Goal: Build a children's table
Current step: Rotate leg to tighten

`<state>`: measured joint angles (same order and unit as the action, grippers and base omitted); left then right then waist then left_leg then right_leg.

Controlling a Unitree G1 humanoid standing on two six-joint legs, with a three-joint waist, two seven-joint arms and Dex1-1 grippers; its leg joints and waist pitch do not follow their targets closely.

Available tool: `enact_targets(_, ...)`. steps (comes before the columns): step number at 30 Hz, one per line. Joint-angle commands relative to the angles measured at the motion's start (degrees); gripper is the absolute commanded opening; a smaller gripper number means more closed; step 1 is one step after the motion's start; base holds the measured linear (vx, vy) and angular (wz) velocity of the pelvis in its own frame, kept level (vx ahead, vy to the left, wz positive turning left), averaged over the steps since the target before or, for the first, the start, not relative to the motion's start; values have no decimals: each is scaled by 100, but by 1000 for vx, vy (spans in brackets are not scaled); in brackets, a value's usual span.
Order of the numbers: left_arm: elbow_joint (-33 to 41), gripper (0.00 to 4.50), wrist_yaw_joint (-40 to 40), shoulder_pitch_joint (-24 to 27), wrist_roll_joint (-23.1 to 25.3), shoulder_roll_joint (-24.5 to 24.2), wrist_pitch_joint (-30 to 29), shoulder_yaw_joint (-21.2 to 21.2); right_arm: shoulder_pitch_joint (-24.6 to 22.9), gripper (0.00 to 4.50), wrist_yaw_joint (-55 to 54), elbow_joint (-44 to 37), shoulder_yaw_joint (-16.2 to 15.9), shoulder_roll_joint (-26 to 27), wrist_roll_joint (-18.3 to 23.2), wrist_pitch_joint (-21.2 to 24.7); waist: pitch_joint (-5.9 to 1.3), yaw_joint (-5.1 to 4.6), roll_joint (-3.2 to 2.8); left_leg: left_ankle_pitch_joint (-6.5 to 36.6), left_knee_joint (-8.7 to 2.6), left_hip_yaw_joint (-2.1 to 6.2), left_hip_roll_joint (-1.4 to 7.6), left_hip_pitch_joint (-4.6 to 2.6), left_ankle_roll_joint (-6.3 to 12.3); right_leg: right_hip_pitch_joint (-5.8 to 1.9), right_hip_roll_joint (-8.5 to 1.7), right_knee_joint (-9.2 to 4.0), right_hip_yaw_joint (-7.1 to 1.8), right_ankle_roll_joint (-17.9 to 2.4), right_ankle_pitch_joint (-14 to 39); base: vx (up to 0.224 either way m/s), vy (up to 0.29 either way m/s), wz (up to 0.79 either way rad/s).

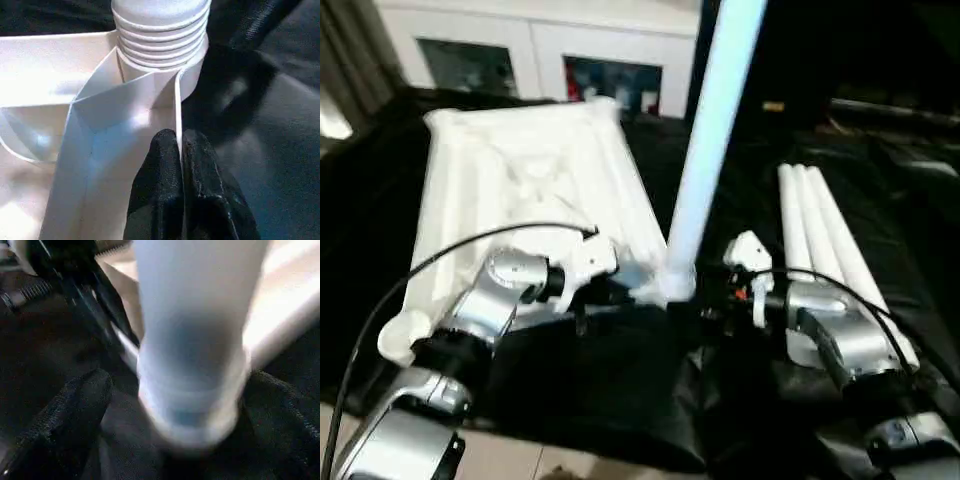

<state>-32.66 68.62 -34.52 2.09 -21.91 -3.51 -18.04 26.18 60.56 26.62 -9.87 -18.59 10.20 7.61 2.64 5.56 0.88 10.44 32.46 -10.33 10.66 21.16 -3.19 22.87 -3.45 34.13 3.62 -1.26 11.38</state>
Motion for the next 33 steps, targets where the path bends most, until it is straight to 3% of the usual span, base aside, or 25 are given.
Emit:
enact_targets(1, 150, 0, 219, 14, -66, 99, 97, -205, -38, 437, 122, -240, -71, 6, 102, 82, -296, -6, -21, 1062, -350, 50, 363, -143, 302, -256, -523, -367, -314, -1386, 674, 0, 0, 0)
enact_targets(6, 215, 0, 269, 73, -65, 63, 111, -186, -88, 437, 169, -403, -60, 1, 150, 195, -323, 31, 4, 904, -340, 21, 348, -117, 180, -285, -512, -317, -310, -1253, 514, 0, 0, 0)
enact_targets(11, 271, 0, 282, 136, -68, 48, 96, -200, -133, 404, 177, -463, -85, -8, 140, 284, -357, 50, 15, 526, -286, 4, 320, -92, 339, -306, -500, -246, -299, -1309, -80, 0, 0, 0)
enact_targets(20, 292, 0, 278, 164, -48, 29, 72, -204, -188, 332, 177, -452, -164, -40, 81, 342, -346, 67, 25, 687, -284, 8, 320, -97, 269, -302, -503, -273, -297, -1238, 333, 0, 0, 0)
enact_targets(24, 316, 0, 271, 180, -35, 26, 50, -201, -179, 289, 149, -370, -185, -32, 38, 302, -355, 68, 34, 614, -273, 8, 315, -98, 283, -301, -492, -256, -297, -1233, 262, 0, 0, 0)
enact_targets(28, 260, 0, 166, 198, -2, 66, 24, -185, -204, 275, -61, -161, -149, 46, -18, 308, -359, 69, 32, 576, -261, 6, 310, -92, 316, -301, -492, -245, -294, -1256, 189, 0, 0, 0)
enact_targets(31, 134, 0, -79, 173, 55, 156, -27, -143, -213, 268, -401, 91, -45, 169, -64, 339, -330, 48, 37, 801, -275, 10, 307, -93, 231, -283, -503, -293, -299, -1214, 579, 0, 0, 0)
enact_targets(33, -208, 0, -700, 35, 216, 387, -178, -66, -204, 267, -976, 456, 131, 417, -87, 396, -272, 19, 32, 1298, -311, 25, 302, -139, 46, -234, -519, -407, -304, -1055, 1515, 0, 0, 0)
